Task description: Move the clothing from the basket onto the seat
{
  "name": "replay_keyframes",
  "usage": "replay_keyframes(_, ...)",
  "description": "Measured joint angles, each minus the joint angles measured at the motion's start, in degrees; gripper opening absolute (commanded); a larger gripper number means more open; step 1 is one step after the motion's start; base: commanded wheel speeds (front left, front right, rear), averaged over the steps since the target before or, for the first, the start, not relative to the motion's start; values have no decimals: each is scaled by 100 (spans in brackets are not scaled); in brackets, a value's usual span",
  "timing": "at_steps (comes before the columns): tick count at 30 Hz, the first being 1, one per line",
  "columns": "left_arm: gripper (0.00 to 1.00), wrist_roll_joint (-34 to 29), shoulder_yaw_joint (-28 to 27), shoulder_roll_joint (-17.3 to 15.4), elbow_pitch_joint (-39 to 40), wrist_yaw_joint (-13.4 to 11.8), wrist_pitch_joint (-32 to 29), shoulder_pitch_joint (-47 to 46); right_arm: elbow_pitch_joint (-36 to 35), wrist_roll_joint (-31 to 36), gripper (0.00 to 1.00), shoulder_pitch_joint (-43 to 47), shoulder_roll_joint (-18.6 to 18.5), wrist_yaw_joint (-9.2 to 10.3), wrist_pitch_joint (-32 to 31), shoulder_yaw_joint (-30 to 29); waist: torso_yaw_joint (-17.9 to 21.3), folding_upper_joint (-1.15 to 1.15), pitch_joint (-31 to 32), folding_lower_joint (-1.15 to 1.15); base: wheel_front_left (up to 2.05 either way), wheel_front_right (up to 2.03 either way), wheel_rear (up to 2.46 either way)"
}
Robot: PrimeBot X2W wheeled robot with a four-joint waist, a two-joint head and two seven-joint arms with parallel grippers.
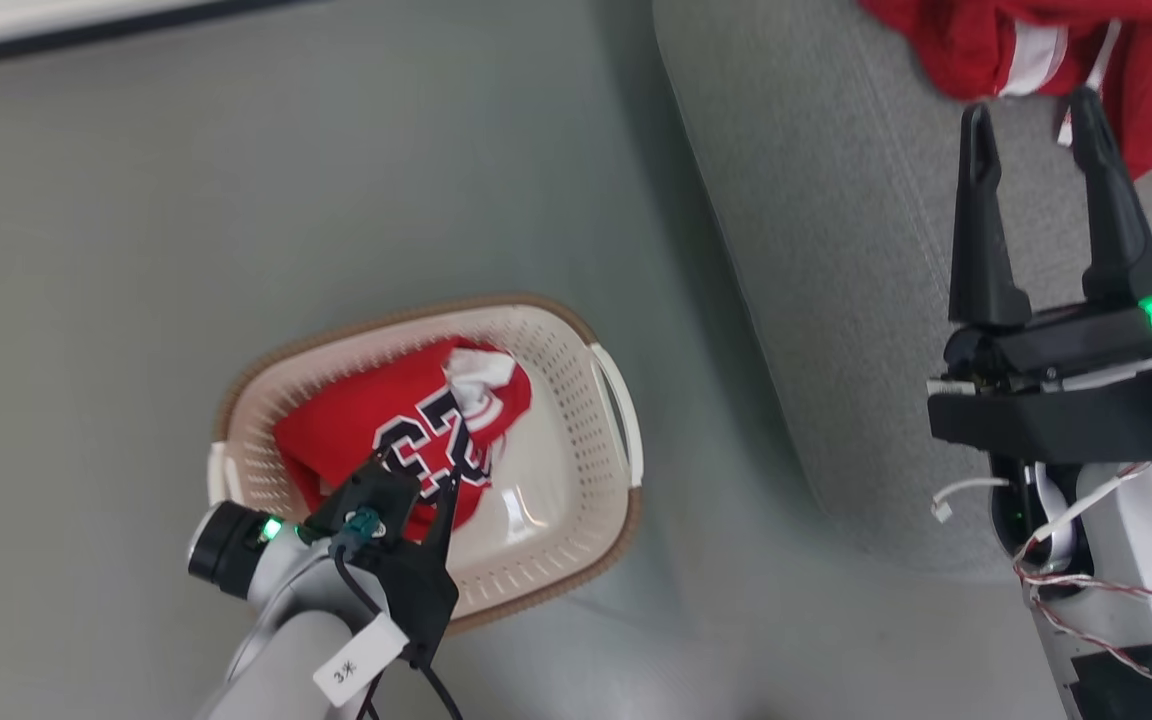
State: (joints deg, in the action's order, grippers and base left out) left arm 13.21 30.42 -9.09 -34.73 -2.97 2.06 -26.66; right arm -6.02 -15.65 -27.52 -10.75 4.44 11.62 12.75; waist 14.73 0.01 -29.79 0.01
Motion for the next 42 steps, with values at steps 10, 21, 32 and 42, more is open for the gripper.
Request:
replay_keyframes(10,100,-323,88,-81,-493,-7,-55,-707,-58,-96,100,-474,166,-74,15,36,322,0,-868,0,0,0,0)
replay_keyframes(21,100,-716,198,-407,-806,-7,-154,-1541,-123,-256,100,-1023,357,-94,154,-48,617,0,-1832,0,0,0,0)
replay_keyframes(32,100,-988,207,-532,-1240,-167,-92,-1812,198,-268,100,-1327,480,-193,259,-55,845,0,-2503,0,0,0,0)
replay_keyframes(42,100,-1292,290,-569,-1485,-311,96,-2014,448,-303,100,-1424,557,-244,279,-56,997,0,-2652,-1,0,0,0)
